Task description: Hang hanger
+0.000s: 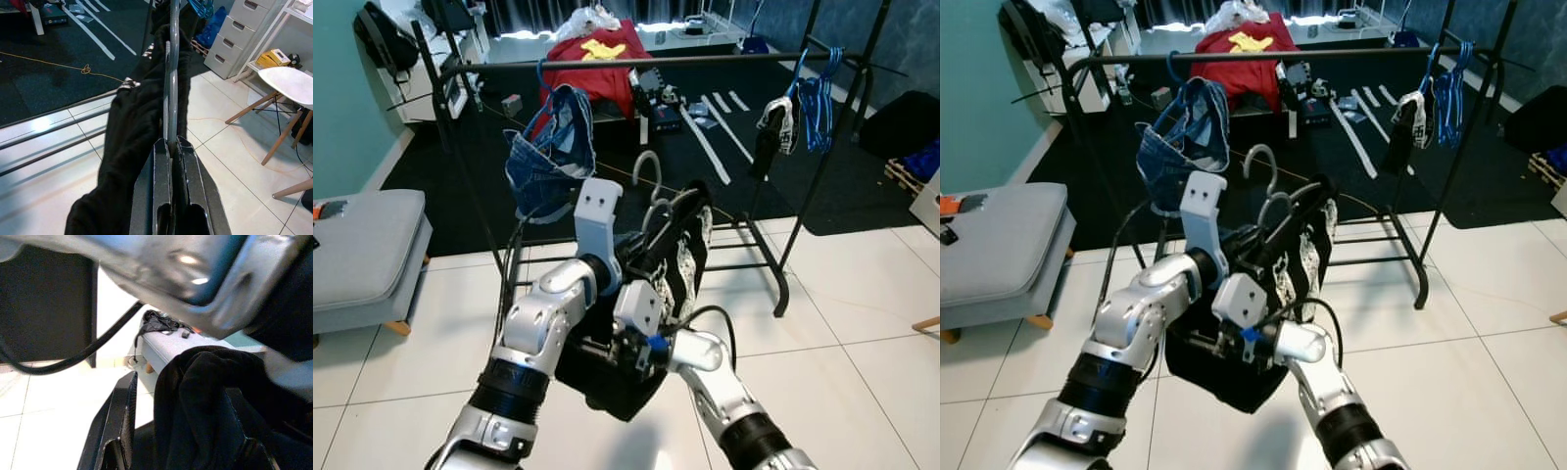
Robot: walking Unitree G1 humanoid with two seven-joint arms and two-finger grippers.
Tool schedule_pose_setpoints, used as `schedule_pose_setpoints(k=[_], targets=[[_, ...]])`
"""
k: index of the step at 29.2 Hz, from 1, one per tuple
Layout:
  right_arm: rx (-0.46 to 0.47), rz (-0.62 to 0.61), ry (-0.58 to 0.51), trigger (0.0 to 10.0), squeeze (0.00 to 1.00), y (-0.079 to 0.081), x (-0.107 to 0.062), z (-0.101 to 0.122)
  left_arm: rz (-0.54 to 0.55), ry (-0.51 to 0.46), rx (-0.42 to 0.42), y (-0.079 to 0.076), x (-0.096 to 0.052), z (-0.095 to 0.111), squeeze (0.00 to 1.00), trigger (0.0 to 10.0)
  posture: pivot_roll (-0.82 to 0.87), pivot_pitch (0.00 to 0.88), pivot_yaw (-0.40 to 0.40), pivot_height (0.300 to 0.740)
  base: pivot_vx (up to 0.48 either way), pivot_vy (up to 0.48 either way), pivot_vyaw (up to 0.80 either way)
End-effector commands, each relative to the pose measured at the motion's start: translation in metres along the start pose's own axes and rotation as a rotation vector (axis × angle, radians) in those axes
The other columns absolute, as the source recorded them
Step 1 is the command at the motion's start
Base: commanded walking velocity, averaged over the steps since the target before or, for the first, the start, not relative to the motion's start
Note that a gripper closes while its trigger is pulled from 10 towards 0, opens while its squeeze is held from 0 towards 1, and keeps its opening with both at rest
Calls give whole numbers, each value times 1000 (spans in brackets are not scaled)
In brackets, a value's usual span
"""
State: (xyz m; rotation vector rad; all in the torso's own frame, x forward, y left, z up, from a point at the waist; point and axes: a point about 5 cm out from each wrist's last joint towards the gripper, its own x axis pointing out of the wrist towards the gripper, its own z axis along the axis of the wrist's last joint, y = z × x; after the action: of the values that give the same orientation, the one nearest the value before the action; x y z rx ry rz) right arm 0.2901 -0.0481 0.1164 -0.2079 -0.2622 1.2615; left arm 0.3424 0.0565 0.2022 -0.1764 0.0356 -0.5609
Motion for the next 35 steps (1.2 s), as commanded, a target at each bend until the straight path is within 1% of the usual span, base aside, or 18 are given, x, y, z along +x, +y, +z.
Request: schedule_pose_setpoints(k=[1,2,3,4,5,6,7,8,9,12,16,22,27,29,30,31,34,35], targets=[[0,25,-2,10000,0,6,-2,-2,-26,-74,15,2,2,19,0,0,63,84,62,740,0,0,0],[-2,-7,0,10000,0,4,-9,-3,-19,-84,34,10,0,22,0,0,62,83,63,740,0,0,0],[-2,-7,0,10000,0,4,-9,-3,-19,-84,34,10,0,22,0,0,62,83,63,740,0,0,0],[0,-58,1,10000,0,-1,-18,-4,0,-93,63,21,-2,24,0,0,60,84,64,740,0,0,0],[0,-58,1,10000,0,-1,-18,-4,0,-93,63,21,-2,24,0,0,60,84,64,740,0,0,0],[3,-93,2,10000,0,-4,-24,-5,14,-97,82,28,-4,26,0,0,60,84,64,740,0,0,0],[3,-93,2,10000,0,-4,-24,-5,14,-97,82,28,-4,26,0,0,60,84,64,740,0,0,0],[5,-112,11,10000,0,-6,-31,-7,36,-104,85,36,-6,28,0,0,54,87,69,740,0,0,0],[5,-112,11,10000,0,-6,-31,-7,36,-104,85,36,-6,28,0,0,54,87,69,740,0,0,0],[23,-134,41,10000,0,-8,-46,-11,85,-115,80,51,-9,33,0,0,55,85,67,740,0,0,0],[45,-173,48,10000,0,-9,-55,-14,120,-131,64,59,-11,38,0,0,56,85,66,740,0,0,0],[34,-202,7,10000,0,-11,-54,-9,110,-136,57,59,-10,38,0,0,56,84,69,740,0,0,0],[44,-284,-27,10000,0,-19,-58,-5,96,-135,60,61,-10,37,0,0,57,84,68,740,0,0,0],[2,-354,17,10000,0,-29,-76,-6,-6,-93,124,64,-15,33,0,0,55,85,71,740,0,0,0],[2,-354,17,10000,0,-29,-76,-6,-6,-93,124,64,-15,33,0,0,55,85,71,740,0,0,0],[-20,-373,31,10000,0,-33,-83,-6,-53,-68,154,64,-17,31,0,0,55,85,71,740,0,0,0],[-58,-367,52,10000,0,-37,-91,-4,-101,-54,159,65,-21,31,0,0,51,85,74,740,0,0,0],[-84,-351,63,10000,0,-40,-100,1,-163,-39,177,65,-25,32,0,0,51,84,74,740,0,0,0]])
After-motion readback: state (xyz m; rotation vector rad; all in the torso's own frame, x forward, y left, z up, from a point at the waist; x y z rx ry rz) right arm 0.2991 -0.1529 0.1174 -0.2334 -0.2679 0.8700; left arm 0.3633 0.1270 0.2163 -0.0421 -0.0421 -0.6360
